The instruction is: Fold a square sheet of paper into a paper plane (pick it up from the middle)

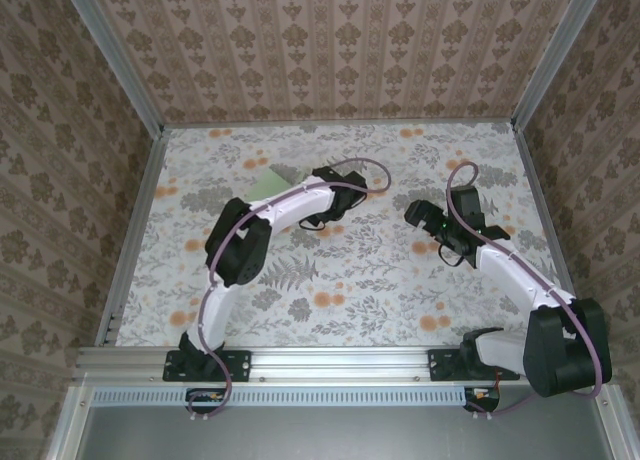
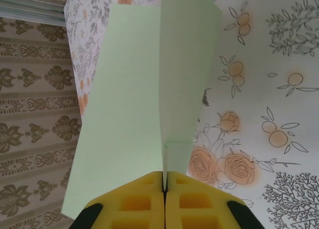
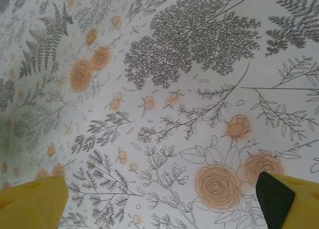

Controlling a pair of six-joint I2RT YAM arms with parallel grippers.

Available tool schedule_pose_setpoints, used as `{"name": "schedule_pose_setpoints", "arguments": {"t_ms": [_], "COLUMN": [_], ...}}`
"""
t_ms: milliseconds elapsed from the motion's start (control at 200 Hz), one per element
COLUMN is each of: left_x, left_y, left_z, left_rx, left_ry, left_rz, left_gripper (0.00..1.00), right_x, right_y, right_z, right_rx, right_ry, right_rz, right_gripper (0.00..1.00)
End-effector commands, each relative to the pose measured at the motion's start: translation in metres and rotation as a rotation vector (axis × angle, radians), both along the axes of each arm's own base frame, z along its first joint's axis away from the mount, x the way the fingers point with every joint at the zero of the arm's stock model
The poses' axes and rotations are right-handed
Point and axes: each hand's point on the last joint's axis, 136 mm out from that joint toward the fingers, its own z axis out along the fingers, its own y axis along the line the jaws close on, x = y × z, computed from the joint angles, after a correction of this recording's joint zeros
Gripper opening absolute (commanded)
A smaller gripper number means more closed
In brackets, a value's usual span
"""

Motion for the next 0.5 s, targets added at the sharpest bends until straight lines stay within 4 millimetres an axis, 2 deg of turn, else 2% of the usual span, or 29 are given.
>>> {"name": "schedule_pose_setpoints", "arguments": {"t_ms": [0, 100, 255, 495], "left_x": [0.003, 0.001, -0.005, -0.013], "left_y": [-0.005, -0.018, -0.037, -0.054], "left_z": [0.000, -0.021, -0.042, -0.060], "left_rx": [0.011, -0.038, -0.120, -0.210], "left_ry": [-0.025, 0.010, 0.063, 0.127], "left_rz": [0.009, 0.005, 0.001, 0.006], "left_gripper": [0.07, 0.07, 0.07, 0.12], "right_x": [-0.004, -0.005, -0.006, -0.006], "right_y": [-0.013, -0.018, -0.023, -0.027], "right_z": [0.006, 0.006, 0.005, 0.001], "right_rx": [-0.050, -0.059, -0.064, -0.059], "right_ry": [0.001, 0.003, 0.010, 0.025], "right_rz": [-0.028, -0.041, -0.053, -0.062], "right_gripper": [1.00, 1.00, 1.00, 1.00]}}
